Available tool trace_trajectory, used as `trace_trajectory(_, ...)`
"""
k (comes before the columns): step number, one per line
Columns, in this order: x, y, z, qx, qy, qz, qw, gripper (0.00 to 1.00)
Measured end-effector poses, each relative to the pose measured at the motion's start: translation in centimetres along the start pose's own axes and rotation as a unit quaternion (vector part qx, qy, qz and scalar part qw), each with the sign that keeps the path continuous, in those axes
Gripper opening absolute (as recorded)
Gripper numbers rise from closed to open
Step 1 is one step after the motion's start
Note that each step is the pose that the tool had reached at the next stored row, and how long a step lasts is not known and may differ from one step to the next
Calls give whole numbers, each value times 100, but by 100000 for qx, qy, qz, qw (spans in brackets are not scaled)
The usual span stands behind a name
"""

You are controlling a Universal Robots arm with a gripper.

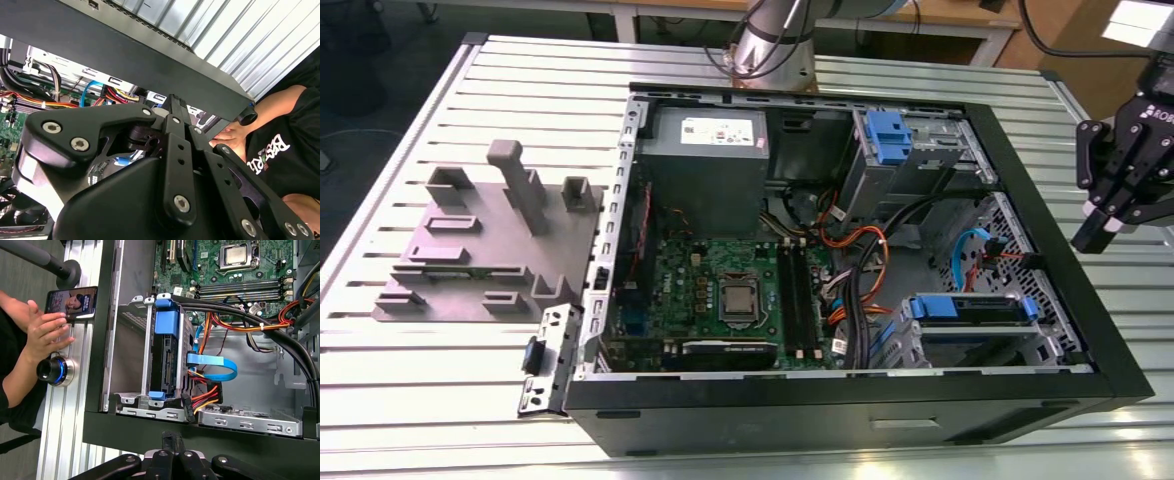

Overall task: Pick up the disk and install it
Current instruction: 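Insert the first disk wire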

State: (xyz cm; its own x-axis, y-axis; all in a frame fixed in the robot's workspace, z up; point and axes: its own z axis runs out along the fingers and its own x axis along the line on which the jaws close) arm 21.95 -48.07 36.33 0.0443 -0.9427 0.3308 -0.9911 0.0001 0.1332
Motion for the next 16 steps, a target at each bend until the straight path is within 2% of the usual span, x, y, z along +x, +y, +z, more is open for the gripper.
trace_trajectory(4, -1, 30, 4, 1, 2, 3, 100000, 11)
trace_trajectory(16, -2, 45, 5, 0, 3, 2, 100000, 11)
